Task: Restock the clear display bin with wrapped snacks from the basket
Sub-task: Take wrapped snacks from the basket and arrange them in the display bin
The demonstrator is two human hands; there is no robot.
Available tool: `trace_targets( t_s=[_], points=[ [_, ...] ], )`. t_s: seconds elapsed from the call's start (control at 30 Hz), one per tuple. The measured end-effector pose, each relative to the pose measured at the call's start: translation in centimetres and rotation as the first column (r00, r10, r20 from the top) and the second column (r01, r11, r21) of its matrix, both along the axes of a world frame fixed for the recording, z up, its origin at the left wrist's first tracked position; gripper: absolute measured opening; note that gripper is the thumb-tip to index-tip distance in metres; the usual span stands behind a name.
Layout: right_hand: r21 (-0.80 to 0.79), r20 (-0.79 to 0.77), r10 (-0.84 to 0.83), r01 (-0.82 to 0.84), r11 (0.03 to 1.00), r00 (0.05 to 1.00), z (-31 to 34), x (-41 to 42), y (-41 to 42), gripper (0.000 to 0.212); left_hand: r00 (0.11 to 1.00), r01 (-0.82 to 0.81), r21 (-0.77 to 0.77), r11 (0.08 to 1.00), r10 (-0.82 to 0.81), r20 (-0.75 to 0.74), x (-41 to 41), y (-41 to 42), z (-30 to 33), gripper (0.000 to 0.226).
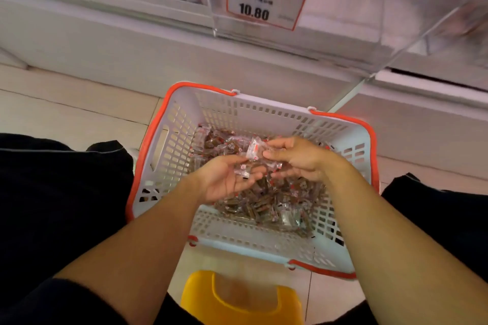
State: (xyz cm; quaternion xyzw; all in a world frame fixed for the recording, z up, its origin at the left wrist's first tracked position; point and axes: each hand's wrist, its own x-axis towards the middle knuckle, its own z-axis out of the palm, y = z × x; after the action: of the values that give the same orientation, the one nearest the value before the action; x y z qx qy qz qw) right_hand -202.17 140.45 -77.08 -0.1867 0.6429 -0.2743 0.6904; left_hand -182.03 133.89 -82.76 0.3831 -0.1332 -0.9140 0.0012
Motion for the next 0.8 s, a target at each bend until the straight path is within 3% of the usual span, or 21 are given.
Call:
trace_targets(
  t_s=[0.1, 0.2, 0.37, 0.5, 0.67, 0.8],
  points=[
    [-0.114, -0.159, -0.045, 0.027, 0.993, 0.986, 1.1, -0.6, 0.1, 0.042, 0.995, 0.051, 0.037, 0.998, -0.047, -0.089, -0.4, -1.0, 1.9, 0.036],
    [-0.184, -0.327, -0.025, -0.038, 0.982, 0.945, 2.1, -1.3, 0.2, 0.034, 0.987, 0.116, 0.006, 0.993, -0.115, -0.111, -0.9, -1.9, 3.4, 0.047],
    [-0.334, -0.287, -0.041, -0.06, 0.941, 0.957, 3.6, -0.8, 0.3, 0.062, 0.984, 0.139, -0.113, 0.984, -0.15, -0.092, -2.5, -2.4, 5.5, 0.044],
    [-0.393, -0.233, 0.01, -0.104, 0.914, 0.972, 5.1, -0.7, -0.2, 0.072, 0.983, 0.121, -0.185, 0.975, -0.144, -0.112, -2.7, -3.1, 6.7, 0.044],
    [-0.383, -0.381, 0.086, -0.242, 0.892, 0.921, 7.3, 0.4, -0.7, 0.085, 0.977, 0.188, -0.301, 0.935, -0.211, -0.044, -3.1, -3.3, 9.6, 0.043],
    [-0.333, -0.508, 0.137, -0.341, 0.879, 0.85, 11.3, 0.5, -0.2, 0.076, 0.907, 0.382, -0.454, 0.805, -0.422, 0.015, -3.0, -3.6, 14.6, 0.038]
  ],
)
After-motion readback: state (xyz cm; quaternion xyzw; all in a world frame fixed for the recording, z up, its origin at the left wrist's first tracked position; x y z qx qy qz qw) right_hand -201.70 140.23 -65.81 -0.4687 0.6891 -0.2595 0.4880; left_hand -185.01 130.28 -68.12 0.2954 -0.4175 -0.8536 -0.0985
